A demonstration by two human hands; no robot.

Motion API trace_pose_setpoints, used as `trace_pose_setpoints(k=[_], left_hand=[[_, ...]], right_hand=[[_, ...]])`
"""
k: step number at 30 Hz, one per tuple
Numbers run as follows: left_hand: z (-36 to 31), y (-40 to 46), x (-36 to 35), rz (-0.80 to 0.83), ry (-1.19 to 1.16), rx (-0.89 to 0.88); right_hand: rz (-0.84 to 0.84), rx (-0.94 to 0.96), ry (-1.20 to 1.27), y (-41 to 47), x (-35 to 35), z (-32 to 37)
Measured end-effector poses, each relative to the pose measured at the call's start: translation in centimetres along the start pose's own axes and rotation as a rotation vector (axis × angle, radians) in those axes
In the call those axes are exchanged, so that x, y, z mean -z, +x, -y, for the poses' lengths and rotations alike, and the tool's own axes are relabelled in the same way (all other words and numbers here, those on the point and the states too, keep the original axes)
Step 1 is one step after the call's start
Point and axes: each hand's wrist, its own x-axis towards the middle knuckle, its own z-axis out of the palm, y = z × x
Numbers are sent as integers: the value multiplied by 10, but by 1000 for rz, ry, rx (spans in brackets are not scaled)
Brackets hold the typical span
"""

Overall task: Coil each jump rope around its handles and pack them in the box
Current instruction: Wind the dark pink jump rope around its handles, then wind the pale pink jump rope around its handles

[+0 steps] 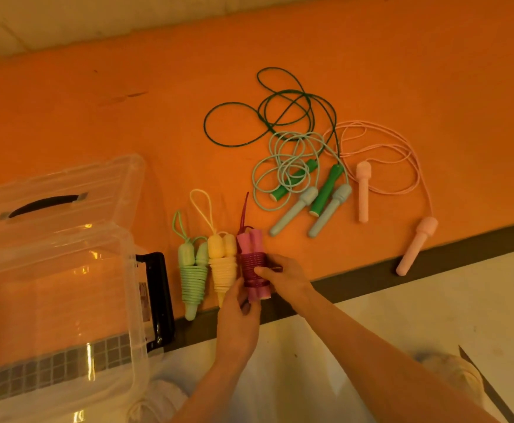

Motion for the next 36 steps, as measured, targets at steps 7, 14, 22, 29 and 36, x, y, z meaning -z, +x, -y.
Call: trace_pose_setpoints(k=[7, 14, 22, 29, 36], left_hand=[[-1, -6, -13, -26, 171, -107], [-5, -3, -8, 24, 173, -73], [-30, -13, 0, 13, 217, -121], [-55, -25, -8, 96, 284, -205], [-57, -40, -35, 255, 273, -209]], right_hand=[[51, -26, -3, 10, 2, 0], [-15, 42, -176, 15, -1, 5], [-145, 66, -351, -9, 21, 17], [-480, 325, -614, -42, 114, 5], [-409, 89, -1011, -11, 180, 6]])
